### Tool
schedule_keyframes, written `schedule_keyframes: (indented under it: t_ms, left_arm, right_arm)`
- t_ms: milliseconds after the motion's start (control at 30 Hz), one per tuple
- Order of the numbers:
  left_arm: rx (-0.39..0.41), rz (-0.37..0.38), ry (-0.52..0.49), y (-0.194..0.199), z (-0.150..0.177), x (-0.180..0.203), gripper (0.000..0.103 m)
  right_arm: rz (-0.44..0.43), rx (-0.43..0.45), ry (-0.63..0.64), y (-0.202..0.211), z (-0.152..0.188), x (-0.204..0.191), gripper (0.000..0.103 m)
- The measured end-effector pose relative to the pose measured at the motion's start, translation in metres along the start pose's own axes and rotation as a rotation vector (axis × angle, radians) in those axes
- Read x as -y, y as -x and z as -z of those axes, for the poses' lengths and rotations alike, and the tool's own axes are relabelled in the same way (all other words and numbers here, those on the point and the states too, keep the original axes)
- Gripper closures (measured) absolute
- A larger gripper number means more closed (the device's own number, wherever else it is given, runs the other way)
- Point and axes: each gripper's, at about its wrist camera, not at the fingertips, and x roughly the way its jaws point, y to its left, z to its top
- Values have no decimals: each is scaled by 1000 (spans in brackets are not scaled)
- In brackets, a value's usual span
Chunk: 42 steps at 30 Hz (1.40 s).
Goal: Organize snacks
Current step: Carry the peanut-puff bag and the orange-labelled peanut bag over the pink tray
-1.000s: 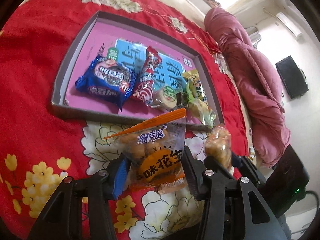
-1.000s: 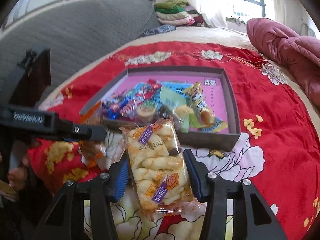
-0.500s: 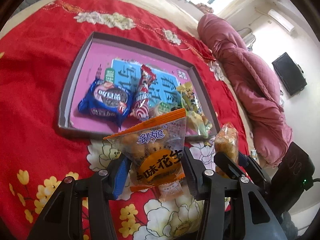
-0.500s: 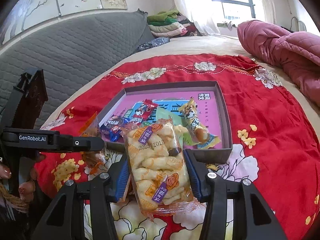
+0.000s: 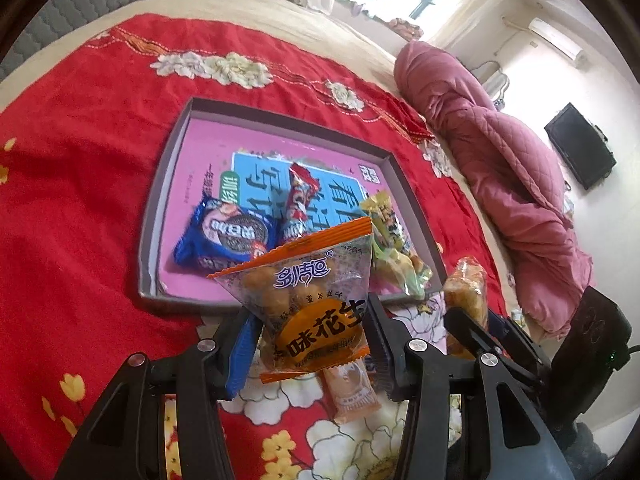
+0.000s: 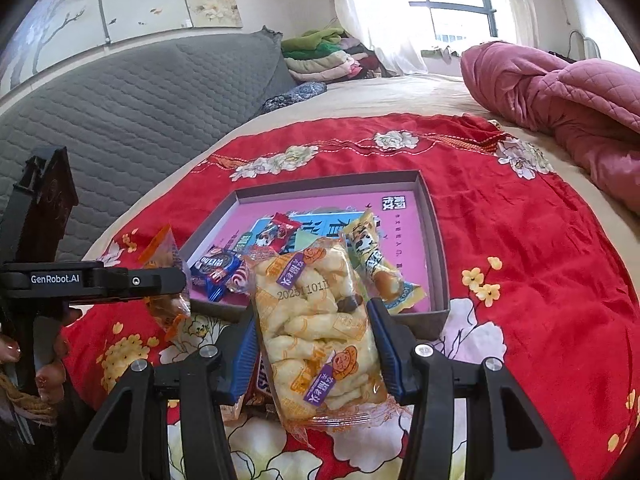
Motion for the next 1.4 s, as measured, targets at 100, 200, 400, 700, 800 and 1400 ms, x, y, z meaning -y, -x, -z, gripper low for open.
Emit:
schedule_keyframes:
  t_ms: [100,200,400,700,800,1400]
  left_arm:
    - [7,-10,-1,-1,-3,-4,51]
    - [16,-14,-5,-2,-7,-6,51]
    - [29,-10,-14,-3,-11,-7,51]
    - [42,-14,-30,-6,-15,-7,51]
    - [47,-17,-35,-8,-18,-8,51]
    - [62,-20,-73,-21,-26,-6,53]
  right_arm:
    - [7,8,-4,-1,-3,1,51]
    - [12,12,-10,-1,-5,2,51]
    - [24,20,-18,-3,-8,4,51]
    - [41,35,-26,-5,-12,5,51]
    - [50,42,-26,-5,-14,5,51]
    - [62,73,-52,-11,-26,12,51]
